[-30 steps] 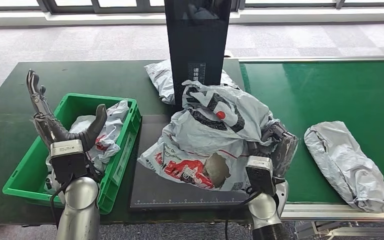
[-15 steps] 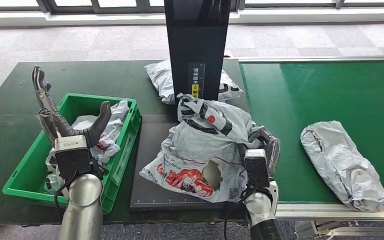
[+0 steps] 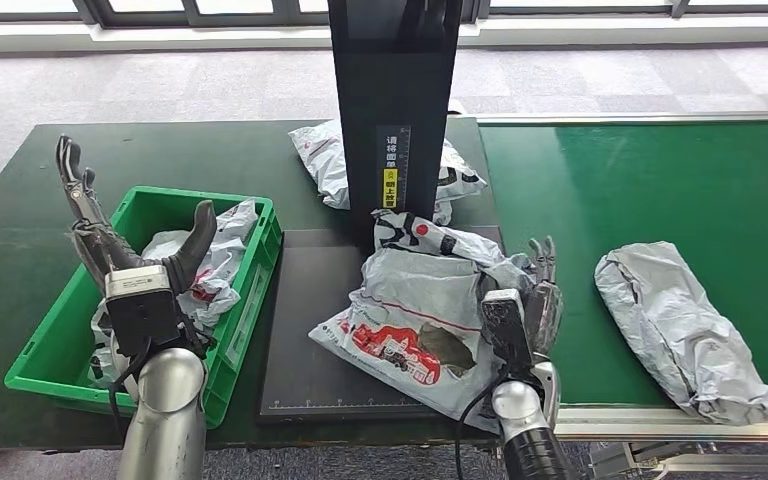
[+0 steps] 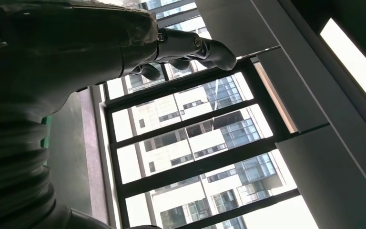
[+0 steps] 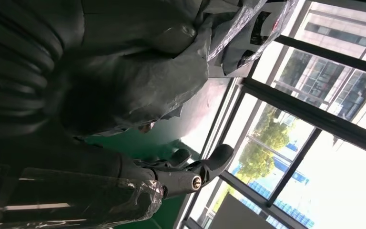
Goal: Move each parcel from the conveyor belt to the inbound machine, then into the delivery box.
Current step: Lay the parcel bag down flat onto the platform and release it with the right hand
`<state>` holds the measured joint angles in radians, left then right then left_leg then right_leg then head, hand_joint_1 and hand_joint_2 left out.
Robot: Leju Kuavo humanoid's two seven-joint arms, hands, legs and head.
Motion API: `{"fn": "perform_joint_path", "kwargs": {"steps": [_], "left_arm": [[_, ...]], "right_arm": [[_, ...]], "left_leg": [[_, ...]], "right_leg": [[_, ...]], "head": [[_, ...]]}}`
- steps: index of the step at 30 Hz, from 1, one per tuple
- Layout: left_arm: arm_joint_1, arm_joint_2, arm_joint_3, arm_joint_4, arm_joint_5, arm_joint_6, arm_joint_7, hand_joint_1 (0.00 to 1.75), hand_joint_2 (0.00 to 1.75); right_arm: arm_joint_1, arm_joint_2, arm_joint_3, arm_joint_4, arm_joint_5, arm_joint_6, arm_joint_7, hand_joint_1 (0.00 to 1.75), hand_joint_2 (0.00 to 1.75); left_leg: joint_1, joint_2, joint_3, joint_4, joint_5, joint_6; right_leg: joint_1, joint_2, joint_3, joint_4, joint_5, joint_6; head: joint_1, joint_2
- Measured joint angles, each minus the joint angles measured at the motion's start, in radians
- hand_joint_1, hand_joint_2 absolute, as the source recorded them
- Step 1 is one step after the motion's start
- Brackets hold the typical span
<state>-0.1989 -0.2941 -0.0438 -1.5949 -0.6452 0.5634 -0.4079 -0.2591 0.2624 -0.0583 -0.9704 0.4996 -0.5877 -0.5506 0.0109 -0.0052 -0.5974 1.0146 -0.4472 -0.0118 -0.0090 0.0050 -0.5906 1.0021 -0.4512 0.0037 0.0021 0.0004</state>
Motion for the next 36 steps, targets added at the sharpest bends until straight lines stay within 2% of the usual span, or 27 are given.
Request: {"fn": "perform_joint_path", "kwargs": {"steps": [5,10,14,23,27,30,36], "left_arm": [[0.0,0.0,-0.005,0.002,-0.009,0.007,0.012,0.0,1.75],[0.0,0.0,-0.006,0.006,-0.03,0.012,0.023,0.0,1.75],[-0.001,0.0,-0.014,0.011,-0.042,0.011,0.023,0.0,1.75],[-0.002,0.0,-0.022,0.016,-0.045,0.011,0.024,0.0,1.75],[-0.002,0.0,-0.025,0.017,-0.05,0.001,0.023,0.0,1.75],[-0.006,0.0,-0.039,0.024,-0.058,-0.016,0.02,0.0,1.75],[-0.036,0.0,-0.093,0.065,-0.065,-0.076,-0.008,0.0,1.75]], "right_arm": [[-0.015,-0.007,-0.024,0.034,0.02,-0.028,0.007,0.0,0.0],[-0.017,-0.012,-0.053,0.034,0.024,-0.097,-0.072,0.0,0.0],[-0.012,-0.013,-0.069,0.012,0.072,-0.112,-0.046,0.0,0.0],[-0.008,-0.013,-0.084,-0.004,0.077,-0.113,-0.045,0.0,0.0],[0.001,-0.007,-0.107,-0.029,0.105,-0.113,-0.105,0.0,1.75],[0.031,0.017,-0.139,-0.119,0.162,-0.113,-0.145,0.0,1.75],[0.09,0.052,-0.16,-0.369,0.206,-0.113,-0.152,0.0,1.75]], "left_leg": [[0.0,0.0,0.0,0.0,0.0,0.0],[0.0,0.0,0.0,0.0,0.0,0.0],[0.0,0.0,0.0,0.0,0.0,0.0],[0.0,0.0,0.0,0.0,0.0,0.0],[0.0,0.0,0.0,0.0,0.0,0.0],[0.0,0.0,0.0,0.0,0.0,0.0],[0.0,-0.001,-0.001,0.0,0.0,0.0]], "right_leg": [[0.0,0.0,0.0,0.0,0.0,0.0],[0.0,0.0,0.0,0.0,0.0,0.0],[0.0,0.0,0.0,0.0,0.0,0.0],[0.0,0.0,0.0,0.0,0.0,0.0],[0.0,0.0,0.0,0.0,0.0,0.0],[0.0,0.0,0.0,0.0,0.0,0.0],[-0.001,0.0,-0.001,0.0,0.0,0.0]], "head": [[0.0,0.0],[0.0,0.0],[0.0,0.0],[0.0,0.0],[0.0,0.0],[0.0,0.0],[0.0,0.0]]}}
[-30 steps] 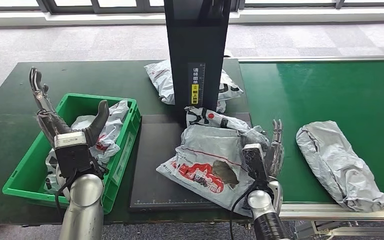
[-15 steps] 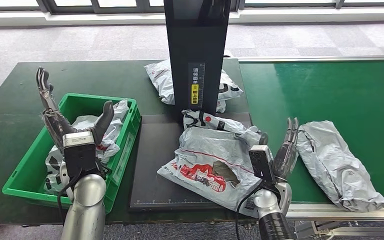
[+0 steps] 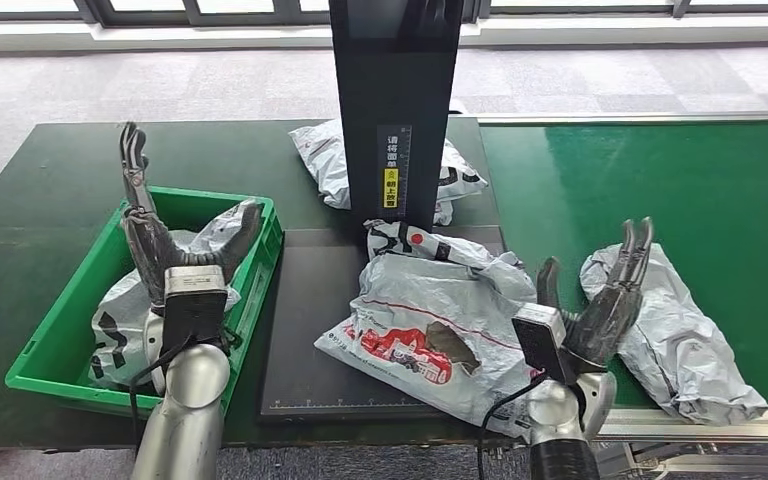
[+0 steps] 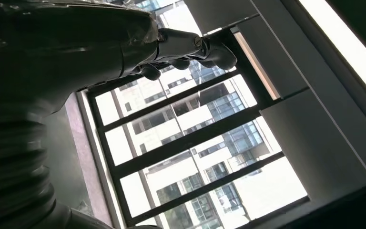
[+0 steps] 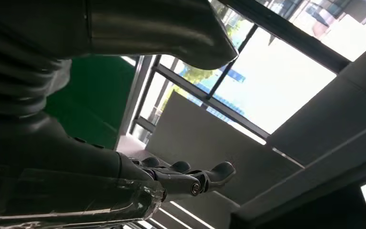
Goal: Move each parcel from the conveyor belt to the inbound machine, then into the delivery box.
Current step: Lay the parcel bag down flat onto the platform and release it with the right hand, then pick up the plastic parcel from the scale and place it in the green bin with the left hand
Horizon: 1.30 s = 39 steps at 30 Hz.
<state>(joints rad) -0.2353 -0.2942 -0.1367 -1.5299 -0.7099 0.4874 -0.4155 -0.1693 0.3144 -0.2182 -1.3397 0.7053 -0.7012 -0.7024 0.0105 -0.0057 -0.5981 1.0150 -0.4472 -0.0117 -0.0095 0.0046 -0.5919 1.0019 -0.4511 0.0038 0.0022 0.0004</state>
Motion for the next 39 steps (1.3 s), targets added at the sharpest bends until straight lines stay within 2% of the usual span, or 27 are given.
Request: {"fn": "perform_joint_path", "kwargs": {"steps": [8,15,25,29,34,39], "left_arm": [[-0.092,-0.033,-0.13,0.158,0.096,-0.141,-0.113,0.0,1.75],[-0.15,-0.056,-0.208,0.319,0.143,-0.173,-0.102,0.0,1.75],[-0.242,-0.078,-0.348,0.662,0.199,-0.1,-0.009,0.0,1.75],[-0.261,-0.081,-0.449,0.784,0.242,-0.071,0.076,0.0,1.75],[-0.272,-0.081,-0.573,0.915,0.252,-0.036,0.168,0.0,1.75],[-0.278,-0.081,-0.638,0.991,0.247,-0.028,0.184,0.0,1.75]], "right_arm": [[0.051,0.001,0.014,-0.4,0.0,0.0,-0.001,0.0,1.75],[0.066,0.0,0.021,-0.576,0.045,0.001,0.0,0.0,1.75],[0.068,0.0,0.031,-0.642,0.043,0.002,0.001,0.0,1.75],[0.068,0.0,0.032,-0.642,0.029,0.002,0.001,0.0,1.75],[0.065,0.0,0.044,-0.64,0.024,0.002,0.001,0.0,1.75],[0.064,0.0,0.049,-0.638,0.021,0.002,0.001,0.0,1.75]], "left_leg": [[-0.002,0.001,0.0,0.0,0.0,0.0],[-0.001,0.0,0.001,0.0,0.0,0.0],[-0.001,0.001,0.001,0.0,0.0,0.0],[-0.001,0.0,0.0,0.0,0.0,0.001],[-0.001,0.0,0.0,0.0,0.0,0.001],[-0.001,0.0,0.0,0.0,0.0,0.001]], "right_leg": [[-0.002,0.001,0.0,0.0,0.001,0.001],[-0.001,0.0,0.001,0.0,0.001,0.001],[-0.001,0.001,0.001,0.0,0.001,0.001],[-0.001,0.0,0.001,0.0,0.001,0.001],[-0.001,0.0,0.001,0.0,0.001,0.001],[-0.001,0.0,0.001,0.0,0.001,0.001]], "head": [[0.0,0.0],[0.0,0.0],[0.0,0.0],[0.0,0.0],[0.0,0.0],[0.0,0.0]]}}
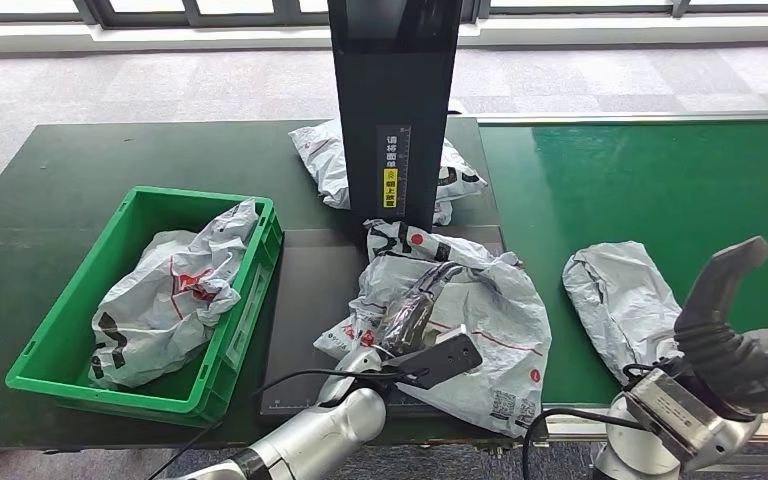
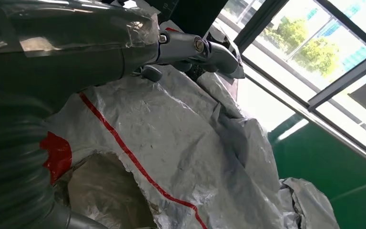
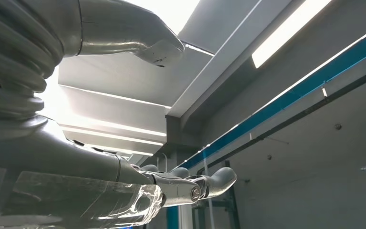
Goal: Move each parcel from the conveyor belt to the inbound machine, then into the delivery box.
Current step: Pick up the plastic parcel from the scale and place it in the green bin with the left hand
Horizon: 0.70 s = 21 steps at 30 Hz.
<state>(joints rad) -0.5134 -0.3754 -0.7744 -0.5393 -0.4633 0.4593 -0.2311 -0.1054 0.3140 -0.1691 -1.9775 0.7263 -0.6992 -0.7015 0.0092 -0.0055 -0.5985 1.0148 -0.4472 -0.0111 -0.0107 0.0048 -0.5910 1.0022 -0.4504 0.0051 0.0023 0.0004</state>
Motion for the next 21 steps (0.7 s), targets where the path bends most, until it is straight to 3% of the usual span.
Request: {"fn": "perform_joint_path", "kwargs": {"steps": [5,11,15,21], "left_arm": [[-0.008,0.0,-0.023,0.033,-0.008,0.002,0.015,0.0,1.75],[-0.025,0.0,-0.126,0.084,-0.14,-0.04,0.201,0.0,1.75],[-0.039,0.0,-0.228,0.109,-0.22,-0.148,0.305,1.71,1.75],[-0.068,-0.002,-0.34,0.13,-0.265,-0.222,0.35,1.75,1.75]], "right_arm": [[0.0,0.0,0.0,0.0,-0.001,0.0,0.0,0.0,1.75],[0.0,0.0,0.0,0.0,-0.002,0.0,0.0,0.0,1.75],[0.0,0.0,0.0,0.0,-0.004,0.0,0.0,0.0,1.75],[-0.001,0.0,0.0,0.002,-0.009,0.0,0.0,0.0,1.75]], "left_leg": [[0.0,0.0,0.0,0.0,0.0,0.0],[0.0,0.0,0.0,0.0,0.0,0.0],[0.0,-0.001,0.0,0.0,0.0,0.0],[0.0,-0.004,0.002,0.0,0.0,0.001]], "right_leg": [[0.0,0.0,0.0,0.0,0.0,0.0],[0.0,0.0,0.0,0.0,0.0,0.0],[0.0,-0.001,0.001,0.0,0.0,0.0],[0.0,-0.004,0.005,0.0,-0.002,0.001]], "head": [[0.0,0.0],[0.0,0.0],[0.0,0.0],[0.0,0.0]]}}
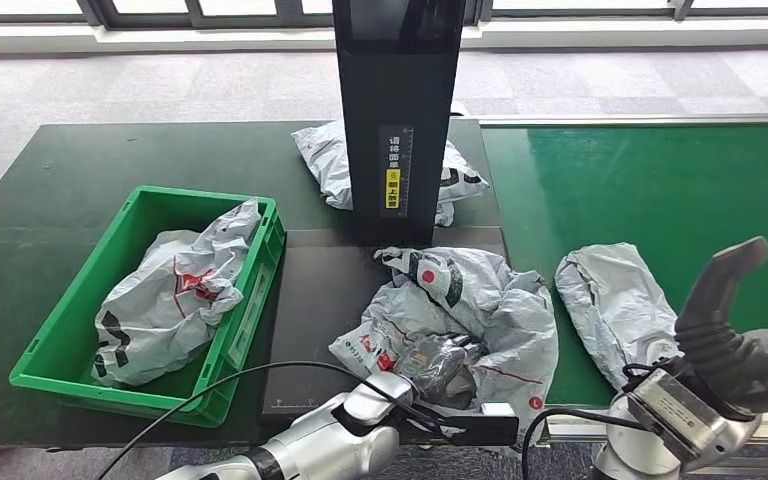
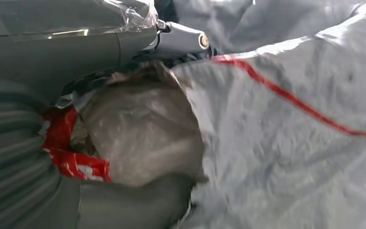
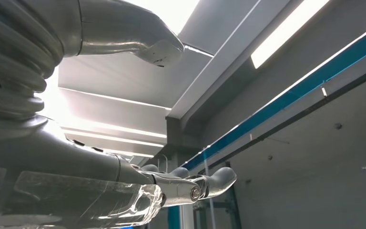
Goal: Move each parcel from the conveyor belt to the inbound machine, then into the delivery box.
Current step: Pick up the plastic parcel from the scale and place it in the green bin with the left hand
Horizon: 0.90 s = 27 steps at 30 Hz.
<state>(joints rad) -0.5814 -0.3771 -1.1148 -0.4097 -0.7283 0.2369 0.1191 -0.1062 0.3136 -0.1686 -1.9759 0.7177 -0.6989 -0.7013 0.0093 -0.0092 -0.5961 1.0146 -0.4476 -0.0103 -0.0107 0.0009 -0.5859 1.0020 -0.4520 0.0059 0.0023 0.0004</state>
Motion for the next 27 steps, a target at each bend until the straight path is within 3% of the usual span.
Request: {"fn": "perform_joint_path", "kwargs": {"steps": [12,14,19,21,24,27], "left_arm": [[-0.019,0.0,-0.048,0.024,-0.019,0.064,0.045,1.75,1.75],[-0.019,0.0,-0.048,0.028,-0.029,0.123,0.063,1.75,1.75],[-0.018,0.006,-0.031,0.002,-0.124,0.409,0.133,1.75,1.75],[0.019,0.022,0.045,-0.126,-0.327,0.445,0.134,1.75,1.75],[0.066,0.038,0.257,-0.334,-0.737,0.468,0.113,1.75,1.75],[0.085,0.048,0.418,-0.45,-0.827,0.469,0.112,1.75,1.75]], "right_arm": [[-0.001,-0.001,0.0,0.008,0.0,0.0,0.0,0.0,1.75],[-0.001,-0.001,0.0,0.008,0.002,0.0,0.0,0.0,1.75],[0.0,-0.001,0.0,0.008,0.008,0.0,0.0,0.0,1.75],[0.0,-0.002,0.0,0.008,0.01,0.0,0.001,0.0,1.75],[0.0,-0.002,0.0,0.008,0.012,0.0,0.002,0.0,1.75],[0.0,-0.002,0.0,0.008,0.015,0.0,0.002,0.0,1.75]], "left_leg": [[0.0,0.0,0.003,0.0,0.001,0.0],[0.0,0.0,0.003,0.0,0.001,0.0],[0.0,0.0,0.002,0.0,0.001,0.0],[0.0,0.0,0.0,0.0,0.001,0.0],[0.0,0.001,0.0,0.0,0.001,0.0],[-0.001,0.004,0.002,0.0,-0.001,-0.001]], "right_leg": [[0.0,0.0,0.002,0.0,0.001,0.0],[0.0,0.0,0.002,0.0,0.001,0.0],[0.0,0.0,0.0,0.001,0.001,0.0],[-0.001,0.0,-0.001,0.001,0.001,0.0],[-0.001,0.002,-0.002,0.001,0.001,0.0],[-0.001,0.005,-0.002,0.001,0.001,0.0]], "head": [[0.0,0.0],[0.0,0.0],[0.0,0.0],[0.0,0.0],[0.0,0.0],[0.0,0.0]]}}
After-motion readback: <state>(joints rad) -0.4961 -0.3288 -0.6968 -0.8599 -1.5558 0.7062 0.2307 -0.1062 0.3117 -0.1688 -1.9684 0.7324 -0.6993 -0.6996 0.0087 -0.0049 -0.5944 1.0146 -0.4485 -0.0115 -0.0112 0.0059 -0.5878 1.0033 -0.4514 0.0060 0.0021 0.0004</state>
